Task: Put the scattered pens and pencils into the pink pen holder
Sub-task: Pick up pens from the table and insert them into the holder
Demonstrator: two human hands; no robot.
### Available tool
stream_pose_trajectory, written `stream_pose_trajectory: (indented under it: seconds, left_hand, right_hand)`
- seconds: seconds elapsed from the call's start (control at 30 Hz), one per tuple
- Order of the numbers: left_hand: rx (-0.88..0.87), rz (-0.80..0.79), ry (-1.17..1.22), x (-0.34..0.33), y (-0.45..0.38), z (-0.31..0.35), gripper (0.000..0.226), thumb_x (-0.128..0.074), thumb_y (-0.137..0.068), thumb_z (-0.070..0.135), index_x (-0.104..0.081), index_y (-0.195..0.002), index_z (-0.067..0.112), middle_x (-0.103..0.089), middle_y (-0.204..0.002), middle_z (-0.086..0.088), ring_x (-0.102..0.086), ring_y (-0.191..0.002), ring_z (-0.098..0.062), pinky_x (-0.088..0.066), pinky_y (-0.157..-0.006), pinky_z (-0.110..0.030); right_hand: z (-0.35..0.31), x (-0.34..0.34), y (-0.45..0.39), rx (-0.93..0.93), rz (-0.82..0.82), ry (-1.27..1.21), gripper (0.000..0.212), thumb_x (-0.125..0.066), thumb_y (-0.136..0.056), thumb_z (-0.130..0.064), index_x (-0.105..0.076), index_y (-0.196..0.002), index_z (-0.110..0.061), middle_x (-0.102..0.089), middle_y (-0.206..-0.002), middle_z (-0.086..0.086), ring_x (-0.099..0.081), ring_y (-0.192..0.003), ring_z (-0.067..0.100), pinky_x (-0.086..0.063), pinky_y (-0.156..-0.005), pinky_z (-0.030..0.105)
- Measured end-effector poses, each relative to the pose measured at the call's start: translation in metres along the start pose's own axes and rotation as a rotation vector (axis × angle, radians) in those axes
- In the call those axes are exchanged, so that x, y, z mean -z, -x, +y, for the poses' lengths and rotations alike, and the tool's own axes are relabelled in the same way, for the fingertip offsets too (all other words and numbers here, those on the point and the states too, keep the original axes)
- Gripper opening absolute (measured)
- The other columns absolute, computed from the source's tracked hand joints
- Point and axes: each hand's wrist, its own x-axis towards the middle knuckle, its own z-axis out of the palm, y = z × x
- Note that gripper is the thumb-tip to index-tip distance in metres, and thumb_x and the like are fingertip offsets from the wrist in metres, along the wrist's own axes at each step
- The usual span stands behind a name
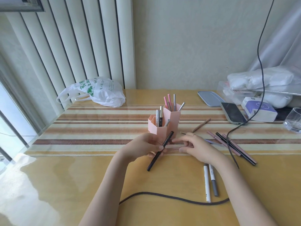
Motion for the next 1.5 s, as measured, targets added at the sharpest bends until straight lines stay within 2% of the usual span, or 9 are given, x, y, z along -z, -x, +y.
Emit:
stream_pose_trajectory:
  seconds: [0.17,0.3,0.57,0.8,0.97,1.07,1.2,1.37,1.5]
  left_hand:
    - [-0.045,-0.059,0.187,0.004,0.001,-0.002,0.023,-0.058,-0.090,0.007,-0.059,-0.113,0.009,-0.072,-0.091,0.002,-0.068,-0.085,-0.014,-0.052,-0.070,-0.021]
    - [-0.107,-0.037,0.299,0.003,0.001,-0.002,0.022,-0.069,-0.081,0.006,-0.063,-0.101,0.011,-0.069,-0.092,-0.005,-0.069,-0.086,-0.022,-0.051,-0.088,-0.038]
    - [-0.246,0.061,0.461,-0.002,-0.003,0.000,0.031,-0.072,-0.076,-0.005,-0.054,-0.101,0.003,-0.058,-0.092,-0.021,-0.068,-0.081,-0.021,-0.057,-0.072,-0.032]
    - [-0.330,0.142,0.403,-0.013,-0.004,0.002,0.024,-0.069,-0.080,-0.002,-0.070,-0.102,0.009,-0.072,-0.089,-0.002,-0.069,-0.082,-0.017,-0.056,-0.072,-0.028]
    - [-0.367,0.197,0.262,-0.016,-0.005,-0.001,0.014,-0.070,-0.082,0.005,-0.072,-0.096,0.007,-0.072,-0.093,-0.008,-0.065,-0.084,-0.017,-0.055,-0.074,-0.028]
    - [-0.367,0.229,0.200,-0.015,-0.008,-0.002,0.010,-0.071,-0.082,0.013,-0.073,-0.092,0.010,-0.072,-0.087,-0.006,-0.063,-0.083,-0.017,-0.056,-0.082,-0.036]
    - [-0.361,0.217,0.198,-0.015,-0.006,-0.001,0.008,-0.072,-0.081,0.012,-0.072,-0.082,0.020,-0.071,-0.077,0.012,-0.062,-0.079,-0.010,-0.050,-0.078,-0.023]
    - [-0.383,0.174,0.199,-0.018,-0.003,0.003,0.014,-0.073,-0.078,0.001,-0.071,-0.080,0.015,-0.069,-0.067,0.014,-0.063,-0.067,-0.002,-0.049,-0.069,-0.017]
    - [-0.394,0.207,0.176,-0.015,0.001,0.004,0.009,-0.075,-0.077,0.006,-0.074,-0.085,0.010,-0.072,-0.074,0.008,-0.064,-0.072,-0.006,-0.051,-0.071,-0.020]
  right_hand:
    - [0.000,0.009,0.008,-0.033,-0.001,-0.013,0.020,-0.056,-0.093,-0.016,-0.066,-0.096,-0.032,-0.051,-0.092,-0.003,-0.050,-0.081,0.010,-0.038,-0.071,0.014]
    - [0.003,0.012,0.014,-0.087,-0.019,-0.159,0.017,-0.056,-0.094,-0.018,-0.063,-0.098,-0.032,-0.064,-0.099,-0.001,-0.060,-0.097,0.016,-0.047,-0.091,0.032]
    - [-0.006,0.012,0.016,-0.079,-0.072,-0.541,0.013,-0.054,-0.093,-0.005,-0.058,-0.104,-0.008,-0.065,-0.099,0.008,-0.068,-0.094,0.014,-0.056,-0.087,0.035]
    - [-0.030,-0.008,0.004,0.036,-0.015,-0.410,0.014,-0.066,-0.086,-0.007,-0.061,-0.099,-0.007,-0.068,-0.088,0.013,-0.067,-0.083,0.020,-0.053,-0.090,0.045]
    - [-0.035,-0.010,0.005,0.000,0.068,-0.300,0.018,-0.072,-0.073,-0.036,-0.072,-0.084,-0.022,-0.073,-0.079,0.006,-0.067,-0.081,0.029,-0.052,-0.085,0.050]
    - [-0.038,0.002,0.008,-0.003,0.104,-0.287,0.006,-0.072,-0.081,-0.024,-0.075,-0.086,-0.022,-0.074,-0.081,0.008,-0.069,-0.080,0.023,-0.053,-0.083,0.041]
    - [-0.052,0.026,0.011,0.074,0.245,-0.432,0.013,-0.073,-0.080,-0.022,-0.067,-0.091,-0.025,-0.065,-0.078,0.000,-0.064,-0.064,0.013,-0.056,-0.065,0.030]
    - [-0.074,0.021,0.003,0.149,0.229,-0.365,0.013,-0.073,-0.081,-0.017,-0.068,-0.091,-0.022,-0.064,-0.080,0.005,-0.060,-0.058,0.016,-0.040,-0.044,0.013]
    - [-0.080,0.019,-0.001,0.139,0.211,-0.319,0.013,-0.069,-0.084,-0.012,-0.069,-0.077,-0.023,-0.061,-0.058,0.001,-0.049,-0.041,0.015,-0.045,-0.046,0.024]
